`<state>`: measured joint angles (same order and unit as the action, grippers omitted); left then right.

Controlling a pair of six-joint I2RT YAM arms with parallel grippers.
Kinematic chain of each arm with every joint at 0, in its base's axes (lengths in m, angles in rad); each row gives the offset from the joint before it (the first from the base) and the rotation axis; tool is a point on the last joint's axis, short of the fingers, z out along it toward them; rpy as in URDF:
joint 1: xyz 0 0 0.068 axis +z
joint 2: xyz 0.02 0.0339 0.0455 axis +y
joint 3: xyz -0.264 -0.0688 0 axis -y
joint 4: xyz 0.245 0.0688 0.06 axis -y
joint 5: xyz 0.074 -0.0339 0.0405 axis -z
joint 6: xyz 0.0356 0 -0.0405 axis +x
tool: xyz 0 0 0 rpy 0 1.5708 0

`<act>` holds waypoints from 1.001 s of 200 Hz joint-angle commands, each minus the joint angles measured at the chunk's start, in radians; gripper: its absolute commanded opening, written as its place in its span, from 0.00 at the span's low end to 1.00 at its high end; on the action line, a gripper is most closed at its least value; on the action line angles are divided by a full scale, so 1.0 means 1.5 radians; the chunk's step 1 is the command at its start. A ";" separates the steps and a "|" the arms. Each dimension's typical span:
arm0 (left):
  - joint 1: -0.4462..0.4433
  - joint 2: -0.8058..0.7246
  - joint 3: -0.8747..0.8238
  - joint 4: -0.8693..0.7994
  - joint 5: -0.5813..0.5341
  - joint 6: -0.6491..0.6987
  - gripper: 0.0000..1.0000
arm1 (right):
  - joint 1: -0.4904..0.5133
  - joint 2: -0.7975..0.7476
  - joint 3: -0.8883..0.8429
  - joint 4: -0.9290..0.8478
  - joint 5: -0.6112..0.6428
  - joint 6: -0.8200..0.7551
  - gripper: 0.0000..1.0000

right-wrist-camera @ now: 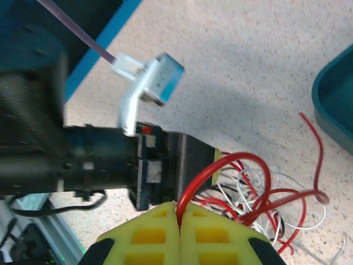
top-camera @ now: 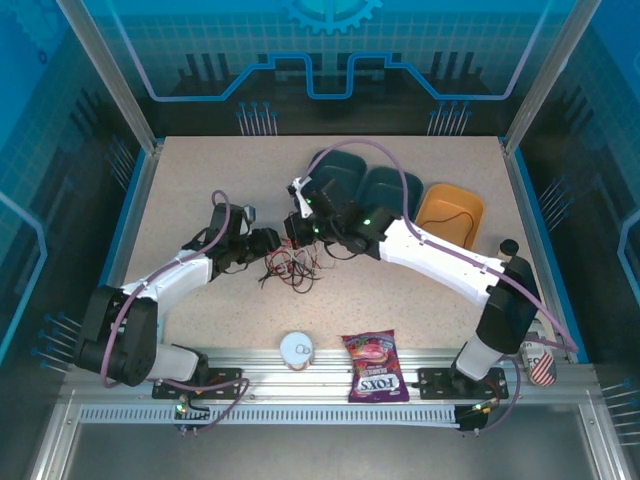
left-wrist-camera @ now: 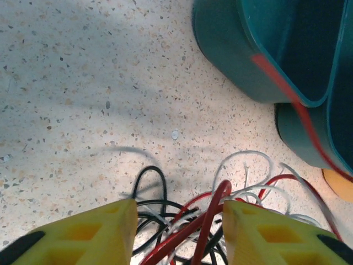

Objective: Untangle the cables

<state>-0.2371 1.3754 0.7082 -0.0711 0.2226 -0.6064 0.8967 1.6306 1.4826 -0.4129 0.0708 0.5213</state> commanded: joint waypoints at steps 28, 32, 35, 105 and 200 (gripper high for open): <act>0.008 0.001 -0.024 0.000 -0.016 -0.014 0.28 | 0.006 -0.075 -0.037 0.057 0.034 -0.020 0.00; 0.009 0.000 -0.025 0.000 -0.018 -0.014 0.28 | 0.004 -0.078 -0.037 0.056 0.037 -0.020 0.00; 0.009 -0.001 -0.026 0.000 -0.019 -0.015 0.28 | 0.003 -0.080 -0.038 0.055 0.038 -0.020 0.00; 0.026 -0.013 -0.039 -0.008 -0.036 -0.017 0.19 | -0.009 -0.154 -0.055 0.051 0.067 -0.052 0.00; 0.028 -0.025 -0.032 -0.027 -0.064 -0.009 0.14 | -0.015 -0.260 -0.102 0.093 0.074 -0.096 0.00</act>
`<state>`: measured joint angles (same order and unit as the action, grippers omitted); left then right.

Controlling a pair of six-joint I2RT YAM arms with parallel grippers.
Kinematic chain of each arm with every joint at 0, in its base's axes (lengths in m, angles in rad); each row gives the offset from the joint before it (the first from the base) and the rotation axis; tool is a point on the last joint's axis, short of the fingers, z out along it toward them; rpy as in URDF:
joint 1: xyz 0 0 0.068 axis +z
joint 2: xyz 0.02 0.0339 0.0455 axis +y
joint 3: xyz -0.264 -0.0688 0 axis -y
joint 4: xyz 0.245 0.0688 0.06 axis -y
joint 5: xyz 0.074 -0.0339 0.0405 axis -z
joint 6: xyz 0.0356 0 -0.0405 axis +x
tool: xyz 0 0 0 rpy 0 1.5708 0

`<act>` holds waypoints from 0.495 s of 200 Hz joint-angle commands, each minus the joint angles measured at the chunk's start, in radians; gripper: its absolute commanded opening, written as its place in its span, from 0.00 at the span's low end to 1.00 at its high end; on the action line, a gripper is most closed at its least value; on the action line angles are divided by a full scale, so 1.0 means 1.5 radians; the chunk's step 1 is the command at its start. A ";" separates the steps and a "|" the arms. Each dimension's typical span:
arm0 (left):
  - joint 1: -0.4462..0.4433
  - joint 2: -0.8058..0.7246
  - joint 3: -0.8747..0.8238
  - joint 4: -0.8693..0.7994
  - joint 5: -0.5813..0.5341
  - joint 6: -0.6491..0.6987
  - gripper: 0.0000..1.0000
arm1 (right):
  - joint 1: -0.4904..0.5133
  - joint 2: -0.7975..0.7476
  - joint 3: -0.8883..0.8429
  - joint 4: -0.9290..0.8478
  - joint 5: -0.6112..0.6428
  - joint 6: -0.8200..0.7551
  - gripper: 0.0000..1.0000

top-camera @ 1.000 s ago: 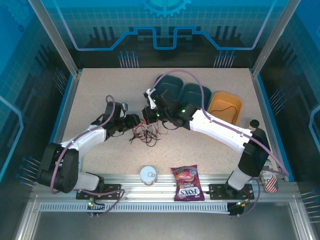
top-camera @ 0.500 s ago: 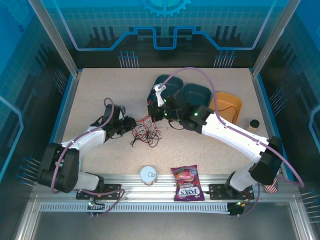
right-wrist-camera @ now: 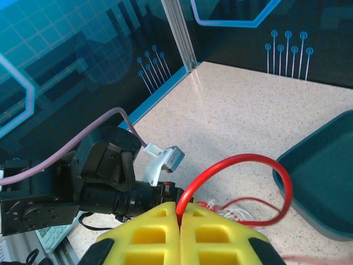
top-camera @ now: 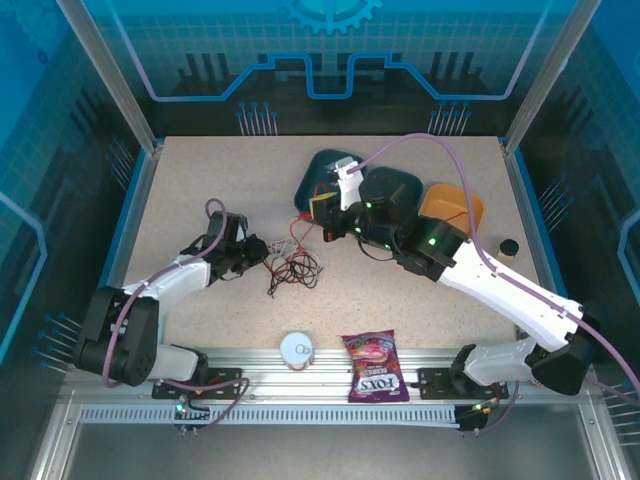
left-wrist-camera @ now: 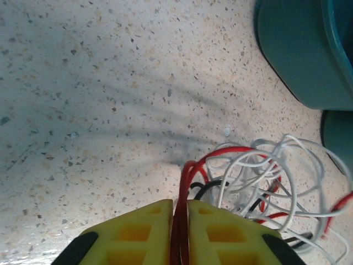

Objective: Untangle the cables

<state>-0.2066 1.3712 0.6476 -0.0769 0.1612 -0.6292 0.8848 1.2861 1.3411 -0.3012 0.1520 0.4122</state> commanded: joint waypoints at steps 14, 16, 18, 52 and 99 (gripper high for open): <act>0.009 -0.026 0.008 -0.031 -0.029 0.004 0.14 | -0.008 -0.039 -0.002 0.000 0.029 -0.031 0.00; 0.009 -0.026 0.007 -0.032 -0.030 0.004 0.14 | -0.007 -0.040 -0.001 -0.003 0.030 -0.032 0.00; 0.009 -0.027 0.008 -0.032 -0.029 0.004 0.14 | -0.007 -0.042 0.000 -0.005 0.031 -0.033 0.00; 0.009 -0.035 0.006 -0.039 -0.037 0.002 0.14 | -0.008 -0.069 -0.007 -0.017 0.048 -0.035 0.00; 0.010 -0.037 0.007 -0.040 -0.040 0.002 0.14 | -0.008 -0.086 -0.014 -0.022 0.050 -0.029 0.00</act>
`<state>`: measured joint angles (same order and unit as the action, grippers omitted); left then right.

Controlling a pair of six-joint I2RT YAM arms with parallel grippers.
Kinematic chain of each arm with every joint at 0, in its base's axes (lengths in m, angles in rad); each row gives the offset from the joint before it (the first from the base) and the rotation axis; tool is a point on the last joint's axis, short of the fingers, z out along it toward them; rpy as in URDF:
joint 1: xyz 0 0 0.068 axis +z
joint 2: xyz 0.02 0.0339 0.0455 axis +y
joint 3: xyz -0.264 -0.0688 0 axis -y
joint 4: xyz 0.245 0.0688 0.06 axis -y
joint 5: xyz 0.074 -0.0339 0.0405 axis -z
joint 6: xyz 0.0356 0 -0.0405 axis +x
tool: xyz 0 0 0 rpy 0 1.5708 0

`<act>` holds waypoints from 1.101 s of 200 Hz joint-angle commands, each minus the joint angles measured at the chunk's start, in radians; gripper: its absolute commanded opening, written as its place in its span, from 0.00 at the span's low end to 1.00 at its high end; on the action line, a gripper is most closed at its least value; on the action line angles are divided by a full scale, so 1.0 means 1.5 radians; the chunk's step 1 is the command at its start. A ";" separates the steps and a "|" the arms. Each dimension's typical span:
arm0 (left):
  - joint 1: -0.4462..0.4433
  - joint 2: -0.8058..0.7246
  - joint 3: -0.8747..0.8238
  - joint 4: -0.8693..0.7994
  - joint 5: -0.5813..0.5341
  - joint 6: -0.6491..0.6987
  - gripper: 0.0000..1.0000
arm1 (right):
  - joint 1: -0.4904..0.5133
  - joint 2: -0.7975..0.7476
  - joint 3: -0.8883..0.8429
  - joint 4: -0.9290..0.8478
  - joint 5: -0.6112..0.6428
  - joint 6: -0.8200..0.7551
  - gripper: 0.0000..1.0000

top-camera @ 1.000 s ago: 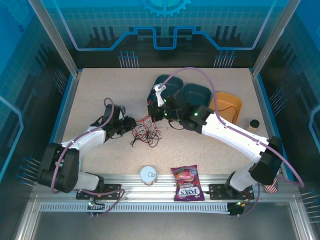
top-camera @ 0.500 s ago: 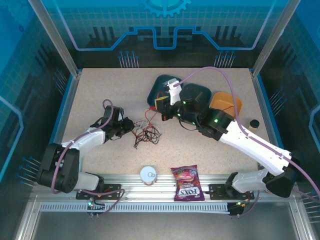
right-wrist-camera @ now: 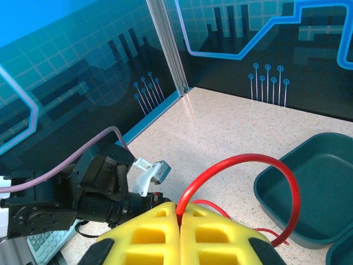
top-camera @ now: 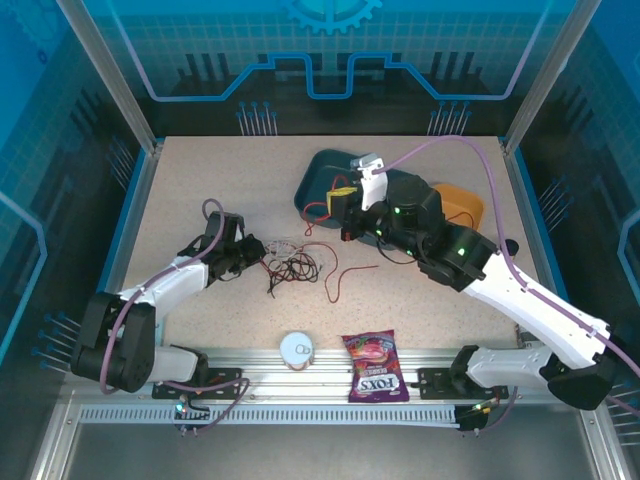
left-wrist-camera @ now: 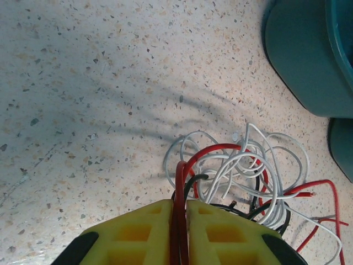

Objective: Untangle the cables

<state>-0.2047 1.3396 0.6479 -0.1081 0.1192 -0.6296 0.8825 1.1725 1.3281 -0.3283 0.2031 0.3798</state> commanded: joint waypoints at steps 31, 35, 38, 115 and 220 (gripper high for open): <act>0.010 -0.019 0.011 -0.025 -0.017 0.006 0.15 | -0.007 -0.009 0.007 -0.029 0.037 -0.010 0.00; 0.010 -0.020 0.011 -0.025 -0.017 0.007 0.15 | -0.009 -0.008 0.008 -0.032 0.039 -0.010 0.00; 0.010 -0.020 0.011 -0.026 -0.018 0.007 0.15 | -0.009 -0.008 0.010 -0.035 0.040 -0.010 0.00; 0.016 -0.030 0.015 -0.035 -0.017 0.007 0.30 | -0.026 -0.009 0.041 -0.125 0.112 -0.001 0.00; 0.018 -0.047 0.018 -0.041 -0.002 0.010 0.57 | -0.158 -0.061 0.048 -0.253 0.132 0.063 0.00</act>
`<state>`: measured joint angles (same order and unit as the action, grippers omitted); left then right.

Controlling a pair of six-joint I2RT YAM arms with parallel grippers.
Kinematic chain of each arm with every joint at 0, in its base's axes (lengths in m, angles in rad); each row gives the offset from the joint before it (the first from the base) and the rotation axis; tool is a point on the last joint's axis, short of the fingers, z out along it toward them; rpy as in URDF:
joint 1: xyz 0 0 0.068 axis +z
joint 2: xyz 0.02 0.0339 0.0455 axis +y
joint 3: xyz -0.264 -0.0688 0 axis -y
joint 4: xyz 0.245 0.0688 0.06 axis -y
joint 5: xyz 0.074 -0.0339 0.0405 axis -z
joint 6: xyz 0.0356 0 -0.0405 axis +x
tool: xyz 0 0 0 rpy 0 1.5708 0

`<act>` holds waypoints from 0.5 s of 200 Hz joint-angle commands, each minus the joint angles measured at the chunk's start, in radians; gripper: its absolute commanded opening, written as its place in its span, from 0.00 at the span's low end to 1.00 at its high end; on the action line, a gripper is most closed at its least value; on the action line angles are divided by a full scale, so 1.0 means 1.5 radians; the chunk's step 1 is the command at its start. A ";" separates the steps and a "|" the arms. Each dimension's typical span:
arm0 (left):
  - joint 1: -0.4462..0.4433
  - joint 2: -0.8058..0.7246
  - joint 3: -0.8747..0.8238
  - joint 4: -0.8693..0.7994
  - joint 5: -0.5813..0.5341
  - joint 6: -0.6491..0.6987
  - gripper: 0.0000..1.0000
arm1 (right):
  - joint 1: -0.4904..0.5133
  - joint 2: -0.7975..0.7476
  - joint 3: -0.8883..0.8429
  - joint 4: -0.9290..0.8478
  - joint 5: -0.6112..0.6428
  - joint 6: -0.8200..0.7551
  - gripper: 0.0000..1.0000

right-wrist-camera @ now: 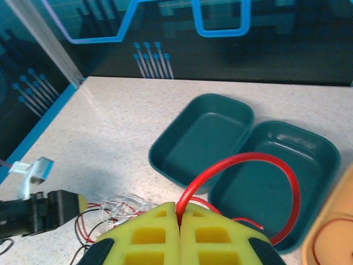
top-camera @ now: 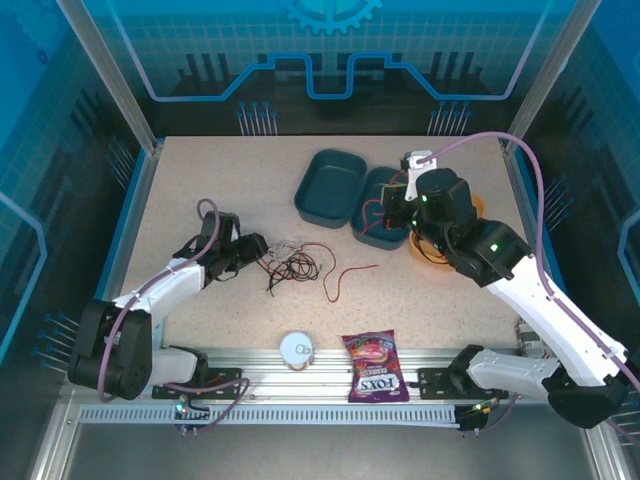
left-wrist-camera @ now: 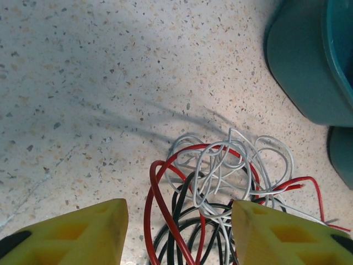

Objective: Untangle the cables

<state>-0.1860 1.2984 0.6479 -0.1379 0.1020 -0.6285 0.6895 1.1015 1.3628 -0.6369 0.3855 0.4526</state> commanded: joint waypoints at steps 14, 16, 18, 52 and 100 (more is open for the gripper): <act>0.005 -0.022 0.019 -0.024 0.011 0.010 0.63 | -0.053 -0.015 0.033 -0.065 0.018 0.005 0.00; 0.005 -0.023 0.019 -0.024 0.011 0.011 0.64 | -0.056 -0.015 0.034 -0.069 0.019 0.005 0.00; 0.005 -0.023 0.019 -0.025 0.011 0.010 0.65 | -0.061 -0.014 0.035 -0.071 0.021 0.003 0.00; 0.005 -0.035 0.022 -0.032 0.013 0.014 0.77 | -0.124 -0.005 0.041 -0.107 0.049 -0.022 0.00; 0.005 -0.054 0.025 -0.050 0.011 0.021 0.86 | -0.224 0.026 0.056 -0.135 0.071 -0.067 0.00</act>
<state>-0.1852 1.2526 0.6590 -0.1795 0.1055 -0.6197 0.4164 1.1217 1.4170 -0.7982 0.4561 0.4007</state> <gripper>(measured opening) 0.838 0.040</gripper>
